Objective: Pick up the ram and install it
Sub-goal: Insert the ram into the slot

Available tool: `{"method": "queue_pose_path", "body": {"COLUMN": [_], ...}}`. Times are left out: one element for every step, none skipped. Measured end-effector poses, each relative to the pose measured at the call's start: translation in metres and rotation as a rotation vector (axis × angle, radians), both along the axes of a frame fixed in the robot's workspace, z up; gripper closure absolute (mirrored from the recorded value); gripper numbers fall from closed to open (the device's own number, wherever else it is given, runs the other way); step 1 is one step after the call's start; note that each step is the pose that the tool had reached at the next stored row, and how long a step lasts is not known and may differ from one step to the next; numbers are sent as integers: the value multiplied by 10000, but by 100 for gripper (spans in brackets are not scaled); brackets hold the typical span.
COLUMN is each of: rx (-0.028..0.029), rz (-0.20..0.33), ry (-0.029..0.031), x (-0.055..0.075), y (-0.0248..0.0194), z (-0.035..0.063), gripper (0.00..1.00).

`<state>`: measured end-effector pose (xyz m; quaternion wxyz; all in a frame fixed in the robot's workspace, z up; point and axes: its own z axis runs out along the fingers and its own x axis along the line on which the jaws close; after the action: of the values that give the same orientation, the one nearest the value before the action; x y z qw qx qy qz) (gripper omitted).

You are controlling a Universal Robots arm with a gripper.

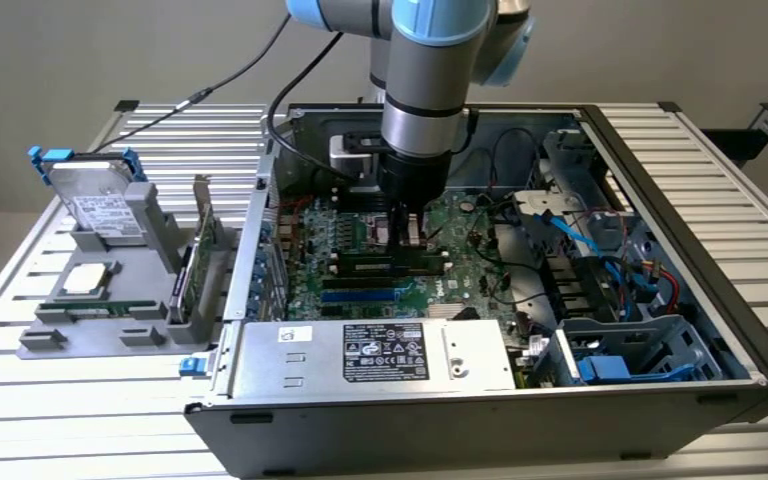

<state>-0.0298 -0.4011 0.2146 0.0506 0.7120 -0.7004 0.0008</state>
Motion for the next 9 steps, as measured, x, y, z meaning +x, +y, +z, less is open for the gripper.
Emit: {"method": "queue_pose_path", "body": {"rx": [0,1,1,0,1,0,0,0,-1], "rz": [1,1,0,0,0,0,0,0,0], "ry": [0,0,0,0,-1,0,0,0,0], "x": [0,0,-1,-1,-2,-3,-3,-3,-4], "y": [0,0,0,0,0,0,0,0,0], "z": [2,11,25,43,64,90,119,148,180], "gripper": [60,54,54,54,54,54,54,54,54]}}
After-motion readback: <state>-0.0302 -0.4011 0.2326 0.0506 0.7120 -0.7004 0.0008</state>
